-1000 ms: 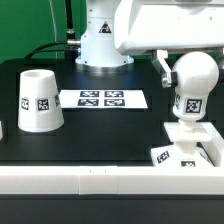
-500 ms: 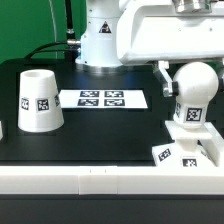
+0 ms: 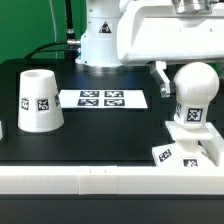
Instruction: Assemble lamp
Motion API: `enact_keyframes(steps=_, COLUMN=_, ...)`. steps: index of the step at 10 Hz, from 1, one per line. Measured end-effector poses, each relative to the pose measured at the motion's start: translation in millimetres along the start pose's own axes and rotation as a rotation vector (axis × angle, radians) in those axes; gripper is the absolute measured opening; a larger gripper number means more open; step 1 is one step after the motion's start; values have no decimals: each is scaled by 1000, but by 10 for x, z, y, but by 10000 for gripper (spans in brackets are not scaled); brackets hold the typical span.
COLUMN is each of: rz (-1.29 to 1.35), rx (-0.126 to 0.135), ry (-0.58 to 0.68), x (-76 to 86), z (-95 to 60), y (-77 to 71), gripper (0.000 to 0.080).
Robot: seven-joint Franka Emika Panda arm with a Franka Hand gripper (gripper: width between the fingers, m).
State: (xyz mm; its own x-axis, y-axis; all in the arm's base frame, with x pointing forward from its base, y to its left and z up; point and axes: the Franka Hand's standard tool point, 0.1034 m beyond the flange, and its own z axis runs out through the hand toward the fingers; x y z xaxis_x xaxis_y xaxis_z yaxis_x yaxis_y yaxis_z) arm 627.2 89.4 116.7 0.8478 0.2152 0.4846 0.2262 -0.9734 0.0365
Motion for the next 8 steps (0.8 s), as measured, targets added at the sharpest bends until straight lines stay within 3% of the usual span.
enact_keyframes(steps=2, rz=0, rx=0, ry=0, x=15, z=-23, y=6, gripper=698)
enact_keyframes(steps=6, rz=-3, rx=5, ry=-22, x=149, z=-259, y=58, gripper=699)
enact_keyframes(steps=8, rz=-5, rx=15, ry=-61, x=113, z=-233, y=27, gripper=699)
